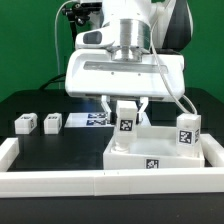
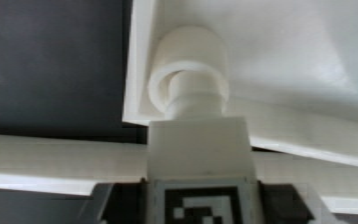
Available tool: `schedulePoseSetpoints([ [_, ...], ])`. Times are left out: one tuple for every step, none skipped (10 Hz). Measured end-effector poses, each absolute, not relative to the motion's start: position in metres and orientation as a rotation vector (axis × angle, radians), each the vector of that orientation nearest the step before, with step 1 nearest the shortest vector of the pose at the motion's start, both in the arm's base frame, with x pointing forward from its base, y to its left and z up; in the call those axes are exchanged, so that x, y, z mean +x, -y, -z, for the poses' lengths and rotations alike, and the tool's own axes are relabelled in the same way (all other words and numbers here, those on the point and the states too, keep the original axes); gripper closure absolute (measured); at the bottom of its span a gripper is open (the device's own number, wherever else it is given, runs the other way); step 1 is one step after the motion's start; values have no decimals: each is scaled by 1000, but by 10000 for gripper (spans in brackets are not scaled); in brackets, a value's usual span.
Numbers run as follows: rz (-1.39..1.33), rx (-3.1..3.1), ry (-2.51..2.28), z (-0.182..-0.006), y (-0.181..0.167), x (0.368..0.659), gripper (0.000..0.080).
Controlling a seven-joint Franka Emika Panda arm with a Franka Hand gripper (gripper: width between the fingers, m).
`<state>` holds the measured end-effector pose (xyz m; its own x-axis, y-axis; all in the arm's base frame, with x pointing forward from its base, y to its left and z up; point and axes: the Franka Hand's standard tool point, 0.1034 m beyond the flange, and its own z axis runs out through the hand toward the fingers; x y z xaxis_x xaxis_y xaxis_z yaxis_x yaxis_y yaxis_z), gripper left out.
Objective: Assemble square table
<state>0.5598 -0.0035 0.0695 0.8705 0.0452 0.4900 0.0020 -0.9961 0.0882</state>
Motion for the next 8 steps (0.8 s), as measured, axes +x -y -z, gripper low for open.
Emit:
schedulePoseSetpoints([
  [-768, 2957, -37, -66, 4, 558, 511],
  [-771, 2955, -38, -65, 4, 558, 511],
  [-780, 2950, -37, -65, 5, 558, 511],
  [-785, 2948, -35, -65, 6, 558, 511],
  [-785, 2949, -33, -65, 6, 558, 511],
  [-778, 2953, -31, -65, 6, 558, 511],
  [-756, 2961, -31, -63, 6, 556, 511],
  [-756, 2962, -31, -63, 6, 556, 268],
])
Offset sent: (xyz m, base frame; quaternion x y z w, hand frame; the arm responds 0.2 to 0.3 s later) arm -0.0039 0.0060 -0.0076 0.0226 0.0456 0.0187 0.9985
